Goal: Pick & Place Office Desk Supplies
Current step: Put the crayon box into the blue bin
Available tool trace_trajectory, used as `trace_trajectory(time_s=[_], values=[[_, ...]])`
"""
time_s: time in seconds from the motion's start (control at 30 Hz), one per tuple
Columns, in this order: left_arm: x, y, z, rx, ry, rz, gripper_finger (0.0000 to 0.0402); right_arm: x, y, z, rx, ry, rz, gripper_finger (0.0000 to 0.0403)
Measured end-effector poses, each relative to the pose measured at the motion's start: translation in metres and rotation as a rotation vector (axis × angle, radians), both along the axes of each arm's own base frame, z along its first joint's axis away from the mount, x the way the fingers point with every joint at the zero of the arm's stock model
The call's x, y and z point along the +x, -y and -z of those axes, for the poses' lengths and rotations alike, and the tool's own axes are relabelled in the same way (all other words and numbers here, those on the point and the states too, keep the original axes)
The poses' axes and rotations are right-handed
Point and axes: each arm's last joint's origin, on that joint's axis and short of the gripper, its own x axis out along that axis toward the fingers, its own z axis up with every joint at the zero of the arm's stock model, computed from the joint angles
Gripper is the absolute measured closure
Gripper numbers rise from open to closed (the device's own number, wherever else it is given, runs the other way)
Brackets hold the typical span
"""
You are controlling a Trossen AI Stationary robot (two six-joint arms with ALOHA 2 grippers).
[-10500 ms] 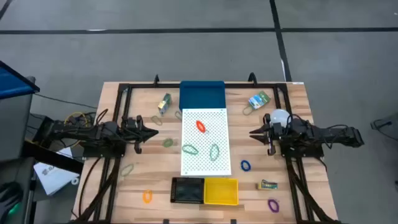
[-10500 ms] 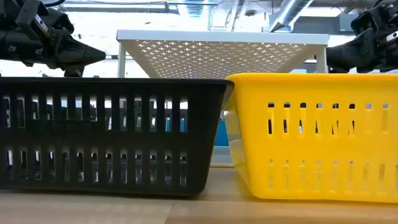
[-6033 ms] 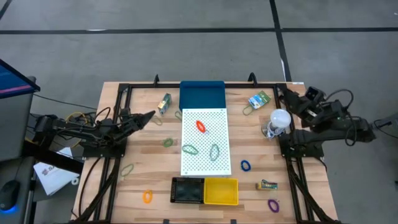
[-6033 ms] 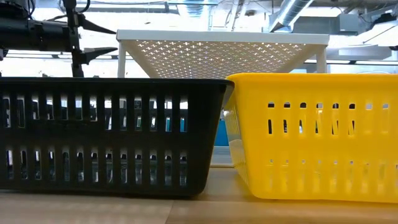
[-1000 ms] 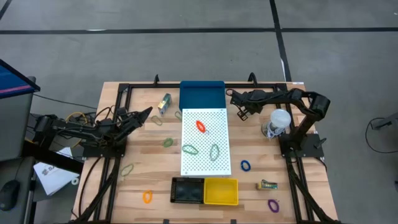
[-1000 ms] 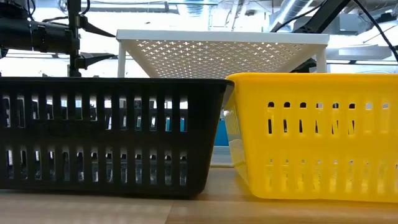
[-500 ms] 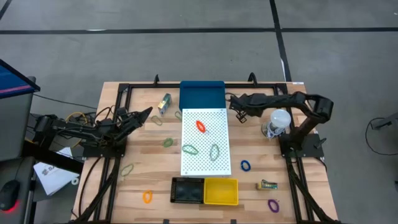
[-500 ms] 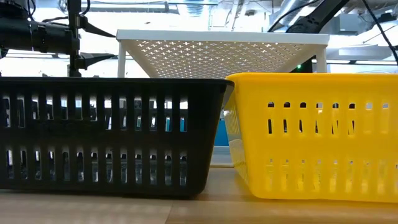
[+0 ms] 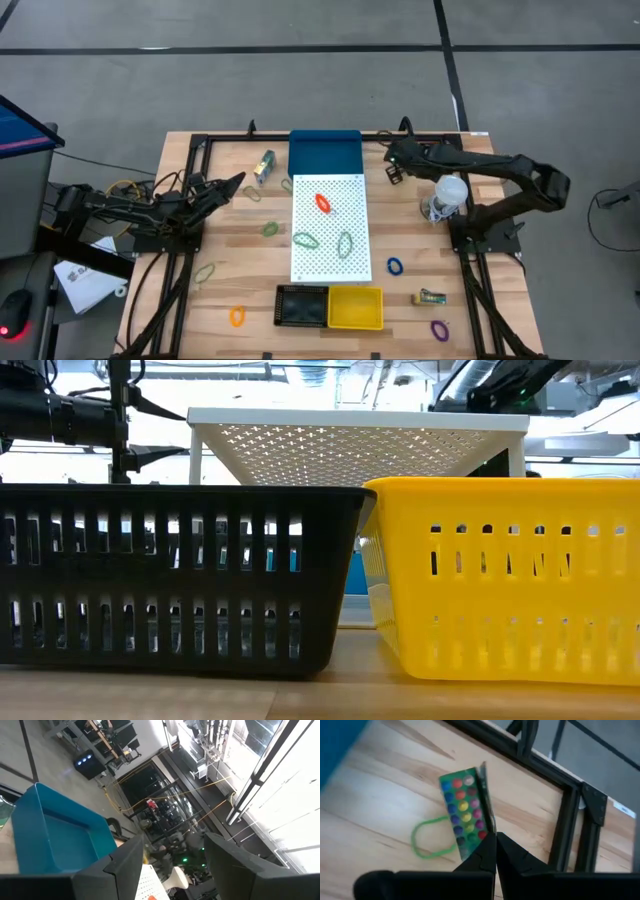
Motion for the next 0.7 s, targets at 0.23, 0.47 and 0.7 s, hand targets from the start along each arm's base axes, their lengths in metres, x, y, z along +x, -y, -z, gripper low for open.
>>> trace_trajectory(time_s=[0.23, 0.47, 0.7], values=[[0.0, 0.0, 0.0, 0.0, -0.001, 0.0, 0.0197, 0.005, -0.009, -0.039, -0.055, 0.152, -0.042, 0.0403], [0.0, 0.0, 0.0, 0.0, -0.001, 0.0, 0.0197, 0.03, -0.02, -0.096, -0.137, 0.278, -0.205, 0.0403], [0.0, 0.0, 0.0, 0.0, -0.004, 0.0, 0.0197, 0.066, -0.015, -0.126, -0.146, 0.327, -0.319, 0.0403]])
